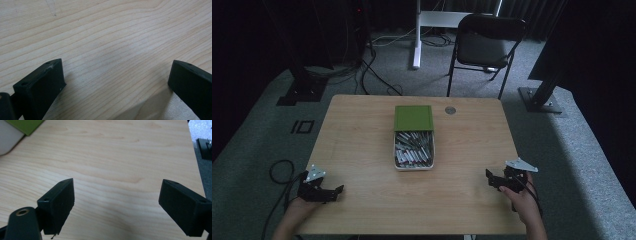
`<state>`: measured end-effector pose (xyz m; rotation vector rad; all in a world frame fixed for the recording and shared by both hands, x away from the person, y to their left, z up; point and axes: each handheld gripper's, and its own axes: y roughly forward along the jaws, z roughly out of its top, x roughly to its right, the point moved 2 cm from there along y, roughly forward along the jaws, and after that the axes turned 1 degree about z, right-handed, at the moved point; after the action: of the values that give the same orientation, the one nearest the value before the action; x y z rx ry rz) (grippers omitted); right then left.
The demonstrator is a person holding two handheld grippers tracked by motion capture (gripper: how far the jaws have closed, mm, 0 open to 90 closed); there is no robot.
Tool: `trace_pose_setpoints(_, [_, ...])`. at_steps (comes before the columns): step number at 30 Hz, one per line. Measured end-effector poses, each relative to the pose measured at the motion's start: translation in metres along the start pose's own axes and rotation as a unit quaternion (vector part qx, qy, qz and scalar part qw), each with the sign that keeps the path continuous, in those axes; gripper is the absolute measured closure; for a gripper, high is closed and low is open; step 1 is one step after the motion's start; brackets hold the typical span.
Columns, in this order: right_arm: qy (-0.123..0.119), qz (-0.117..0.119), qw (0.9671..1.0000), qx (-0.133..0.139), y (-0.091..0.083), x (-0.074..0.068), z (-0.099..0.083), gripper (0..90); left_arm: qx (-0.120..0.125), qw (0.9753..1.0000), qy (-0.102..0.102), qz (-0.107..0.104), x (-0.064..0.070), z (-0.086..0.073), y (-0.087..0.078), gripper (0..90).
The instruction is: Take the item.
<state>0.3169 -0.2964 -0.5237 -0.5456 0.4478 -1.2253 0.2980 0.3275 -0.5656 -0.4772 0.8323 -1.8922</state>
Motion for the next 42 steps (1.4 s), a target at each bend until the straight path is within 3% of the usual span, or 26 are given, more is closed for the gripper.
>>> trace_pose_setpoints(11, [-0.008, 0.017, 0.9996, 0.022, -0.006, -0.012, 0.024, 13.6, 0.000, 1.0000, 0.000, 0.000, 0.000, 0.000, 0.000, 1.4])
trace_pose_setpoints(23, [-0.030, 0.043, 0.9979, 0.039, -0.004, -0.035, 0.048, 13.6, 0.000, 1.0000, -0.001, 0.000, 0.000, 0.000, 0.000, 1.4])
trace_pose_setpoints(31, [-0.053, 0.065, 0.9955, 0.045, 0.000, -0.056, 0.064, 13.6, 0.000, 1.0000, -0.001, 0.000, 0.000, 0.000, 0.000, 1.4])
trace_pose_setpoints(42, [-0.061, 0.103, 0.9913, 0.056, 0.005, -0.085, 0.077, 13.6, 0.000, 1.0000, -0.001, 0.000, 0.000, 0.000, 0.000, 1.4])
